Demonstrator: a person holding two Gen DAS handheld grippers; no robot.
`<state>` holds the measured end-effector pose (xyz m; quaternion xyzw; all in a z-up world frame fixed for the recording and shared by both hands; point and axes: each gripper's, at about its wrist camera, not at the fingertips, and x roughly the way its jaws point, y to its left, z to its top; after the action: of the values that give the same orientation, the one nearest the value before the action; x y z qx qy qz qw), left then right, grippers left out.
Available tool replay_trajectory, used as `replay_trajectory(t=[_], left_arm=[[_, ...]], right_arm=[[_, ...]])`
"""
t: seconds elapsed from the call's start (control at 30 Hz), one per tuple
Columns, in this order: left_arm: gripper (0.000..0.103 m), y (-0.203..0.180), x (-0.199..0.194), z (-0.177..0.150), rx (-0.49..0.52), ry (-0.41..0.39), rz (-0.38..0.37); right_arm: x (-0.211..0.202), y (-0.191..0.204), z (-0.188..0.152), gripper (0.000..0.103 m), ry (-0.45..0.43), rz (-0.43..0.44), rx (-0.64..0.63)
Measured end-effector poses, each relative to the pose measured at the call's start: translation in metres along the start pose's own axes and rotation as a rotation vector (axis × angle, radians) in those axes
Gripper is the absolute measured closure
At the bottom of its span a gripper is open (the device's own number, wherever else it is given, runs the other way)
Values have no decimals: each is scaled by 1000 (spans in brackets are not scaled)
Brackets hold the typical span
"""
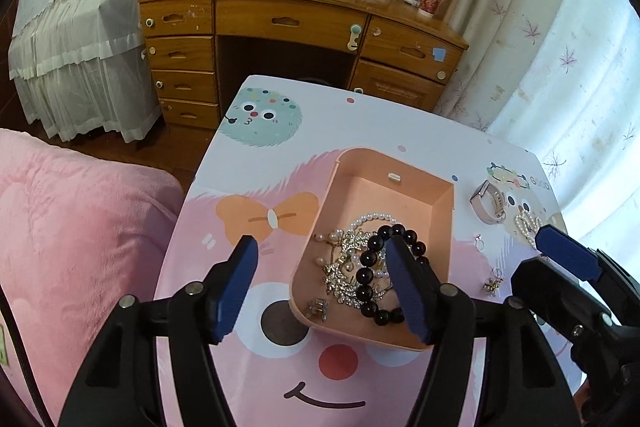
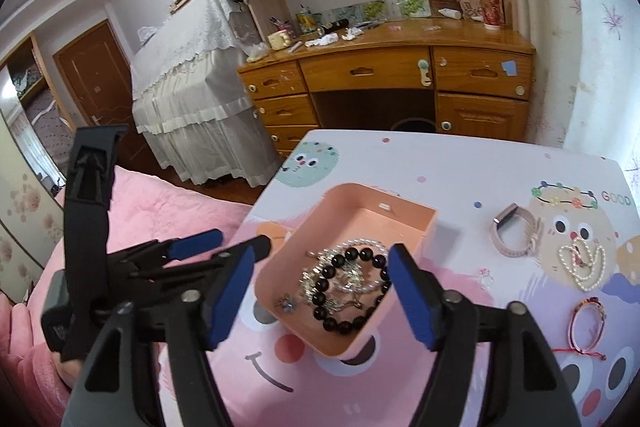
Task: Organize jewelry
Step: 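Lower the bracelet into the pink box with the right tool while the left drops the brooch in, then move the left tool to the second gold brooch and grasp it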
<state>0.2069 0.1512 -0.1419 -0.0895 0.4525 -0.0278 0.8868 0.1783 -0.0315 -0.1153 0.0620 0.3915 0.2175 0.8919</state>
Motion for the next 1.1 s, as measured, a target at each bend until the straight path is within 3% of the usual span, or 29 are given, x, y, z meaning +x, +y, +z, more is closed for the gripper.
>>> replay_trajectory(t=[0.2,0.27,0.47,0.73,0.9,1.1], left_arm=[[27,-11,1,-5,-23,32,-27],[19,-19,2,-9,-32,48,-34],[7,-54,-6,-16,30,39,-6],[3,-108,-12,-21,117,49,-34],[3,-144,1,-29,156,146,-111],[3,-174,27,-41,160,226,-60]], right_arm=[[-3,-11,-11,26,52,-60,-16],[-5,-16,-17,25,82,-95,-42],[-17,-39,-38,24,151,-208,-106],[-31,-69,-62,24,232,-331,-206],[-35,-84,-78,25,279,-381,-316],[-31,-98,-99,25,340,-358,-391]])
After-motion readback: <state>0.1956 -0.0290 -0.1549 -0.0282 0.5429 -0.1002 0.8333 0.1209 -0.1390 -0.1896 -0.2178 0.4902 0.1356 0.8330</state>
